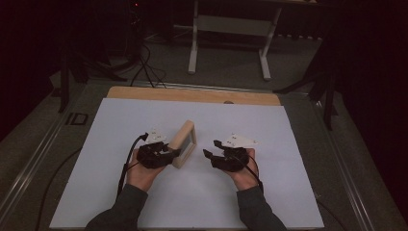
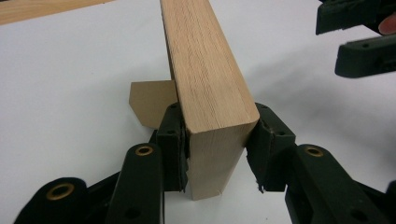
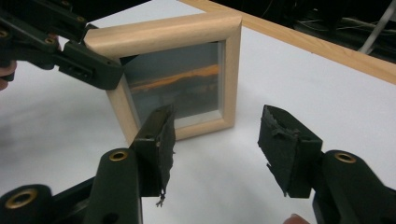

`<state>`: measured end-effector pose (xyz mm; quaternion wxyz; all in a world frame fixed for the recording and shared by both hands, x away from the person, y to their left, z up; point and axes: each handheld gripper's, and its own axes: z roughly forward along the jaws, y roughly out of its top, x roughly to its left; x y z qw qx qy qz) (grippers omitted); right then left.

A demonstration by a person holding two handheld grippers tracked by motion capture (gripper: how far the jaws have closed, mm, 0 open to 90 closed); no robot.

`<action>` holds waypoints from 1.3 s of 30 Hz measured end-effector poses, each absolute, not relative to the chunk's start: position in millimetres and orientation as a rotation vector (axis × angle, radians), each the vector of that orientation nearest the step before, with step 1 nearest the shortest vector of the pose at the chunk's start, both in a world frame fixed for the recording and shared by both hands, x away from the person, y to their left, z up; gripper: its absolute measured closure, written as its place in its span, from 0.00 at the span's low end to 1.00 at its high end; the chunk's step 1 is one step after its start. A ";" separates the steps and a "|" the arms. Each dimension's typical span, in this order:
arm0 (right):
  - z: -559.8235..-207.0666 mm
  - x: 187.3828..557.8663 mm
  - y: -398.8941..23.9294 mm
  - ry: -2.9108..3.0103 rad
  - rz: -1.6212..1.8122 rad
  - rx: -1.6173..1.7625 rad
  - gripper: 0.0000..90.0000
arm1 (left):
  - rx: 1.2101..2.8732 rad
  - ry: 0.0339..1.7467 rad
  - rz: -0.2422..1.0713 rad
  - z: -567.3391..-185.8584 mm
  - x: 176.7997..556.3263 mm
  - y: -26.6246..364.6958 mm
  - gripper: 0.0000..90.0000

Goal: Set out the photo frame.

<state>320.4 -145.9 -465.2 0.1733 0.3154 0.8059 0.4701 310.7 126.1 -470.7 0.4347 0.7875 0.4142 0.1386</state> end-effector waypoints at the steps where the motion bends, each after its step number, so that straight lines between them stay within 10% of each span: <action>1: -464.2 320.8 -145.9 2.279 1.332 0.900 0.51 | 1.965 1.023 0.348 -470.8 310.2 125.6 0.68; 14: -455.6 327.0 -147.1 2.229 1.346 0.912 0.58 | 1.975 1.008 0.356 -470.6 308.2 124.2 0.68; 31: -445.3 356.3 -123.2 2.185 1.340 0.887 0.99 | 2.018 0.955 0.387 -469.9 301.8 118.3 0.68; 39: -439.2 371.1 -101.3 2.209 1.317 0.843 1.00 | 2.043 0.923 0.413 -469.9 297.2 113.4 0.67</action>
